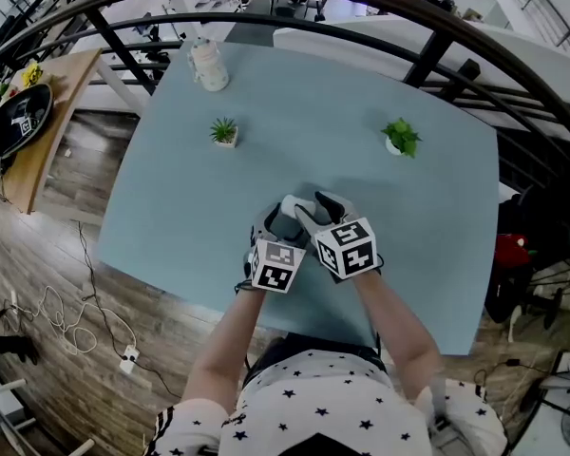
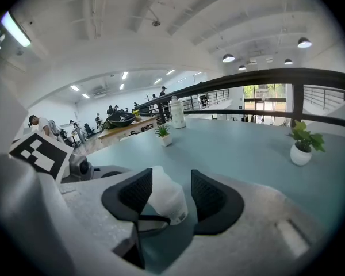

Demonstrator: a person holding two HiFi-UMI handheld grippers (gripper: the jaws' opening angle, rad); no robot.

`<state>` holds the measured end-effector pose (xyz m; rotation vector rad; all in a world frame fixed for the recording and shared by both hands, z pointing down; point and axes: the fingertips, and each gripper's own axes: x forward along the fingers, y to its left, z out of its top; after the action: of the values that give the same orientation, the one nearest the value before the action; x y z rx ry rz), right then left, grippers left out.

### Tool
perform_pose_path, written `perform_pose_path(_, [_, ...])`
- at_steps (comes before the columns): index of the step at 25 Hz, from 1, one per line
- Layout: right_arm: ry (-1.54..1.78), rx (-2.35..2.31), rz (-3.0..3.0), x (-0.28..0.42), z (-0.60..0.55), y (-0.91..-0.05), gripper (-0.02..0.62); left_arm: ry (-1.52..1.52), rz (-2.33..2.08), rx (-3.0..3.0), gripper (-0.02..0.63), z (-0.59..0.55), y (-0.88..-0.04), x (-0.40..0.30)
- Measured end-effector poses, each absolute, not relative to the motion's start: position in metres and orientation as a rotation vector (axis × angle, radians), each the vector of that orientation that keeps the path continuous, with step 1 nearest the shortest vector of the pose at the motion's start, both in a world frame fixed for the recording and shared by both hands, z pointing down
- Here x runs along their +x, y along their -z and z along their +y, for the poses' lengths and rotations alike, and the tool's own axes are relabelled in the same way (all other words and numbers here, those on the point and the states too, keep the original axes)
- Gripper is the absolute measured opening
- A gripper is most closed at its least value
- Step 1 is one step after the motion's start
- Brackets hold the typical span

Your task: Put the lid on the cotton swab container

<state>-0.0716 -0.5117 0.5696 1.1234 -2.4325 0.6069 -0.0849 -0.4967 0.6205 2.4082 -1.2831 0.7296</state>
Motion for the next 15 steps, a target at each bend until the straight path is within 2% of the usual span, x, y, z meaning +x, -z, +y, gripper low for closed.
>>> perform_pose_path(15, [-0.578, 1.221, -2.553, -0.052, -0.426, -0.521, 0.194, -0.535, -1.368, 2.409, 0.316, -0.424, -0.570, -0.096])
